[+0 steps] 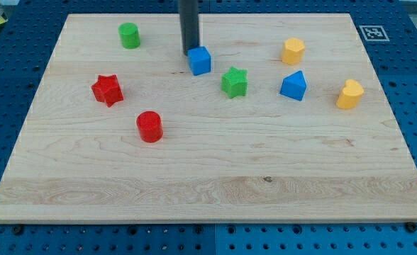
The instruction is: Place the blue cube diagonally in between the green star and green circle
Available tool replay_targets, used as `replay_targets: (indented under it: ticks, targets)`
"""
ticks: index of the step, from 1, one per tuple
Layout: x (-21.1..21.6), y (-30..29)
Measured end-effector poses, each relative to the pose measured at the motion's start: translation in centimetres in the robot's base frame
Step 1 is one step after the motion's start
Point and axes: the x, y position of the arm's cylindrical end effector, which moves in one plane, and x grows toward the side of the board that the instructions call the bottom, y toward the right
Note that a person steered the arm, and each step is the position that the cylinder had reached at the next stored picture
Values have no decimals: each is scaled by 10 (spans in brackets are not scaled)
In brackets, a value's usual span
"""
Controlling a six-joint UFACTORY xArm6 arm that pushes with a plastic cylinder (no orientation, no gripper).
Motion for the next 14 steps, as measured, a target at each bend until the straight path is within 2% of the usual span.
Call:
replay_targets:
  ticks: [1, 2, 3, 6, 7, 8, 10, 11, 13, 14]
  targets:
    - [11, 19]
    - [12, 10]
    - [-2, -28]
    - [-19, -190]
    - [-64, -223]
    - [-102, -215]
    - [-54, -113]
    - [-44, -92]
    - [-68, -207]
    - [-51, -197]
